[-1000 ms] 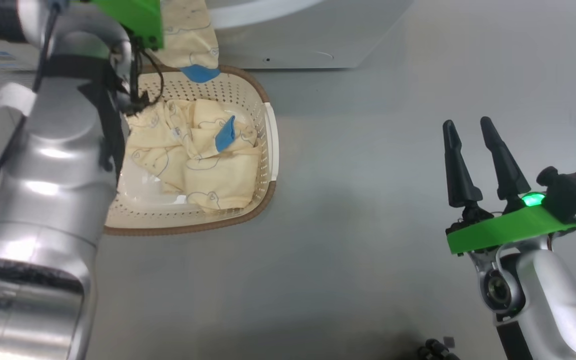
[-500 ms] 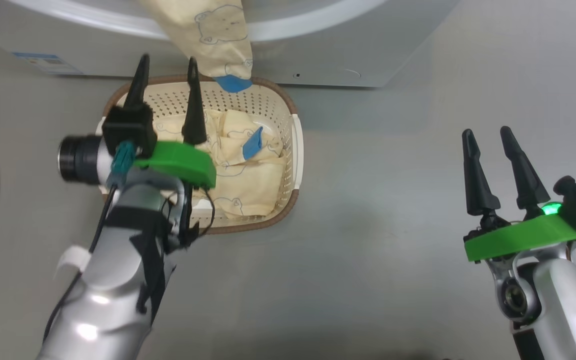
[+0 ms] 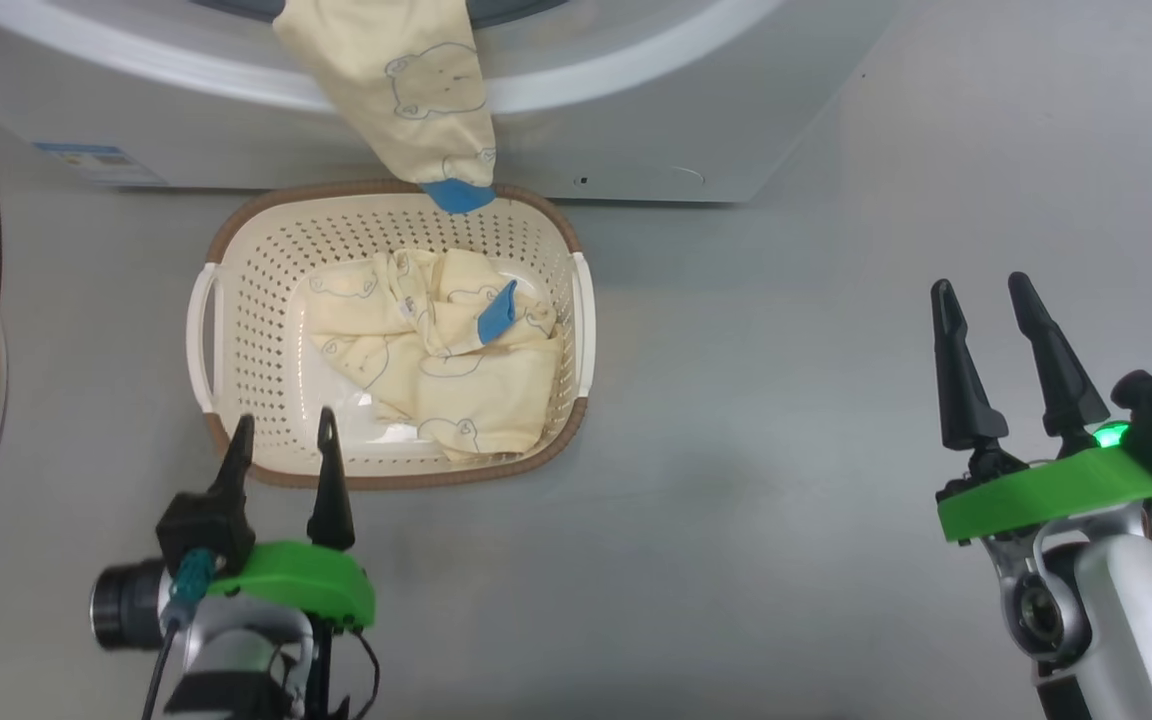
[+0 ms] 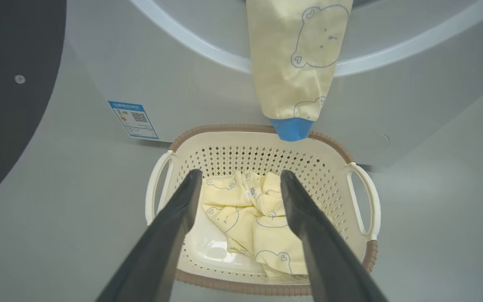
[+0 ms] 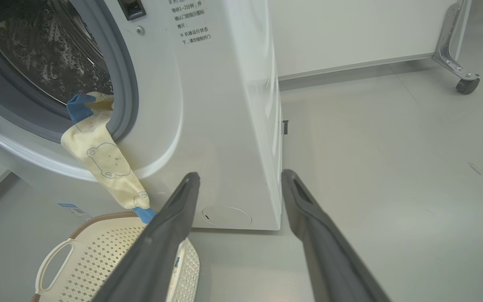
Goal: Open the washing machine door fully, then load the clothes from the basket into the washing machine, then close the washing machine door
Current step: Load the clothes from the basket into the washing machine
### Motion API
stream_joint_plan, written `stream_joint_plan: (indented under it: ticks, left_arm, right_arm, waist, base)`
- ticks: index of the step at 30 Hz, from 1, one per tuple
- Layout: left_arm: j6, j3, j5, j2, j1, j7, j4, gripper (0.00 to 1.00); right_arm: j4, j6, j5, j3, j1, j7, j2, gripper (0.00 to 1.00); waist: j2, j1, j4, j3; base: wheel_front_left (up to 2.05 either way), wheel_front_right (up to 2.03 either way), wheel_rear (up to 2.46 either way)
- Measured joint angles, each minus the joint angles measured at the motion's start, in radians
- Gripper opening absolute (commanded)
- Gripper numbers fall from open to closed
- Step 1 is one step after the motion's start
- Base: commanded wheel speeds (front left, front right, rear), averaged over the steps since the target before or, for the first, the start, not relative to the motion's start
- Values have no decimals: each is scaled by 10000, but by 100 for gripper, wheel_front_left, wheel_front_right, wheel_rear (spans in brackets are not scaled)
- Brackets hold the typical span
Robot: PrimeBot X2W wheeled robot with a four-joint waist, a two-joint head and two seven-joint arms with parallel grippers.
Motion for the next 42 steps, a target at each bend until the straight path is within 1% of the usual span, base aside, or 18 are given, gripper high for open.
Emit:
stream_joint_plan:
  ticks: [5,9,14,18,22,23,26,31,35,37,42]
  left_arm:
    - [-81,428,92,-132,952,0,-151,100]
    - [-261,802,169,-336,1149,2,-594,100]
    - [-476,1206,297,-449,1567,0,-1089,100]
    - [-614,1375,418,-514,1896,2,-1122,100]
    - [-713,1549,502,-552,1871,2,-1172,100]
    - [-794,1551,535,-552,1833,2,-1168,100]
    - [-959,1557,550,-568,1515,2,-1145,100]
    - [-1241,1480,616,-604,397,0,-719,100]
    - [-1396,1419,700,-639,-586,0,-19,100]
    - [-1503,1417,698,-660,-1278,0,571,100]
    - [-1576,1542,750,-669,-2282,0,1321,100]
  right_arm:
    - [-6,0,0,10,102,0,-13,100]
    - [-4,0,-2,-23,298,0,-15,100]
    - [-27,0,-75,-165,705,0,-13,100]
    - [-69,0,-75,-188,779,0,-8,100]
    - [-100,0,-75,-190,779,0,-2,100]
    - [-111,0,-75,-190,779,0,2,100]
    - [-132,0,-77,-186,776,0,21,100]
    - [-138,0,-75,-142,695,0,44,100]
    - [-144,0,-75,-77,624,0,92,100]
    - [-138,0,-73,15,443,0,153,100]
    - [-140,0,-71,102,126,0,257,100]
  waist:
    - [0,0,-139,-145]
    - [0,0,-160,-387]
    - [0,0,-200,-783]
    - [0,0,-314,-917]
    - [0,0,-402,-845]
    - [0,0,-415,-812]
    - [0,0,-466,-697]
    - [0,0,-584,-440]
    - [0,0,-690,-193]
    - [0,0,-814,15]
    - [-1,0,-1092,388]
  base:
    - [0,0,0]
    - [0,0,0]
    - [0,0,0]
    - [0,0,0]
    - [0,0,0]
    - [0,0,0]
    - [0,0,0]
    - [0,0,0]
    - [0,0,0]
    - [0,0,0]
    - [0,0,0]
